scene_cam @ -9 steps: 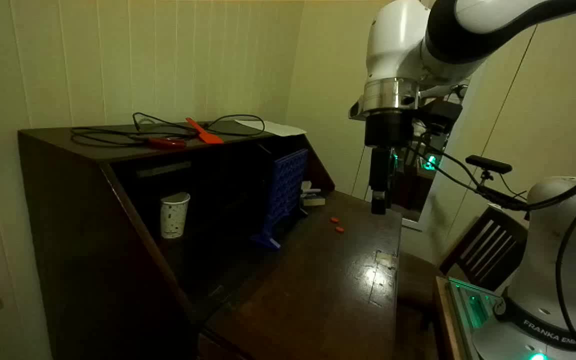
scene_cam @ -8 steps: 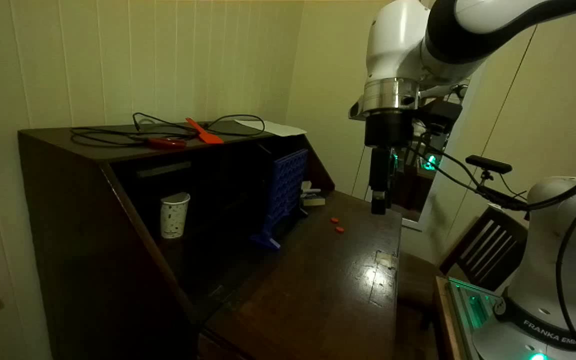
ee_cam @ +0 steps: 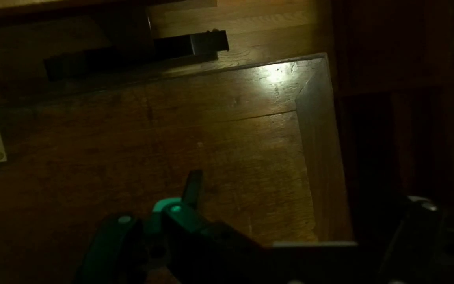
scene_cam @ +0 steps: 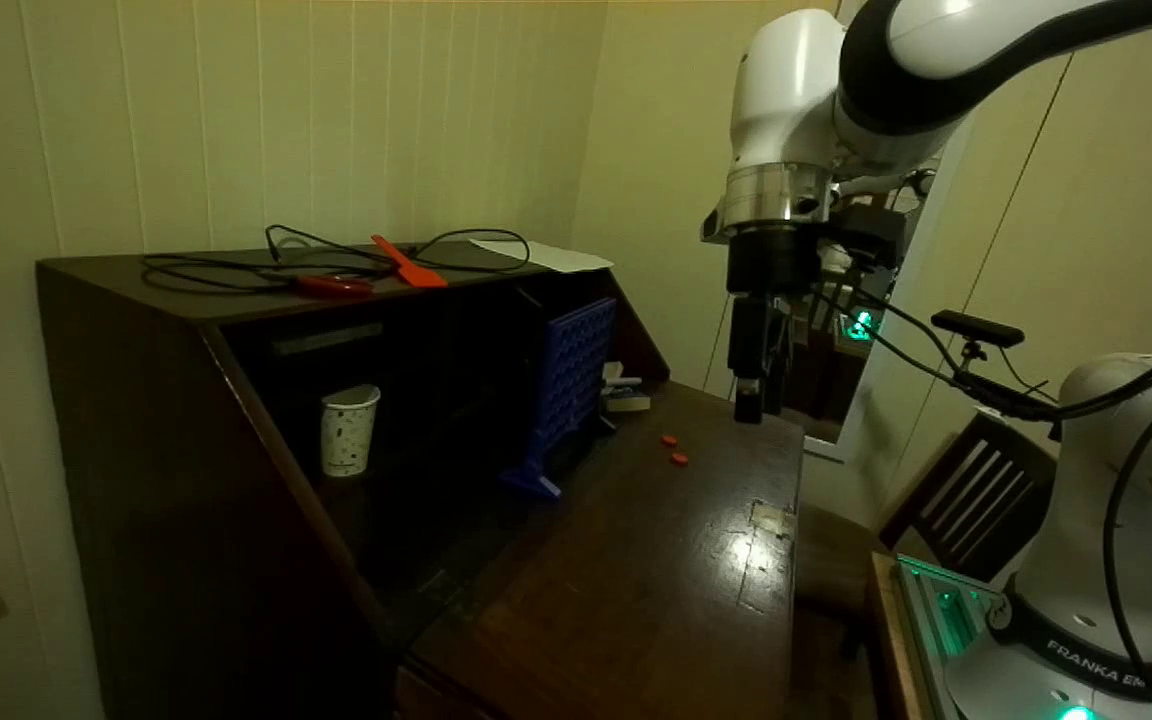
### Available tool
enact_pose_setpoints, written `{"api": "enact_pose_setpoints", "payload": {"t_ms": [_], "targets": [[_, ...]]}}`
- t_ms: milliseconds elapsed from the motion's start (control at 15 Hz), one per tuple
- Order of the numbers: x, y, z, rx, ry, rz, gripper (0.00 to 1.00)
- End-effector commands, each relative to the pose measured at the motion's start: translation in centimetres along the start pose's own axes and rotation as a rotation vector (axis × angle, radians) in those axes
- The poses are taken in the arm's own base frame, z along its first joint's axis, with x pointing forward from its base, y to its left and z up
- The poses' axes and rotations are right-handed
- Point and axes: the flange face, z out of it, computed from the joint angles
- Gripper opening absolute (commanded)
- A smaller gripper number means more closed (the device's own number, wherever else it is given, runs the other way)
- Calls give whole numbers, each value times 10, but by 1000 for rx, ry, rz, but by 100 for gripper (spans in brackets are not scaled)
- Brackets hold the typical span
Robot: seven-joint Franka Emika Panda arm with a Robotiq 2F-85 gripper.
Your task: Put one orange disc in the blue board
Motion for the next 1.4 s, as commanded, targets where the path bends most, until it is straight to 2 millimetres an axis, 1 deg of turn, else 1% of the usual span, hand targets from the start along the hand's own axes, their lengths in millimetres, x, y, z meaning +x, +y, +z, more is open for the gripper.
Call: {"api": "enact_pose_setpoints", "payload": {"t_ms": [0,67,200,333,400,533,733,800,867,933,1067,1133,1333], "targets": [[8,54,9,36,22,171,100],[10,70,10,59,37,208,100],[16,110,11,87,95,312,100],[23,145,6,99,185,384,100],[26,163,0,92,244,401,100],[33,189,-11,59,361,429,100],[43,220,-18,4,465,478,100],[45,230,-18,-17,479,490,100],[50,243,-14,15,418,475,100],[42,226,-21,19,449,475,100],[45,239,-14,23,427,485,100],[46,242,-11,24,420,486,100],[47,242,-10,22,415,485,100]]}}
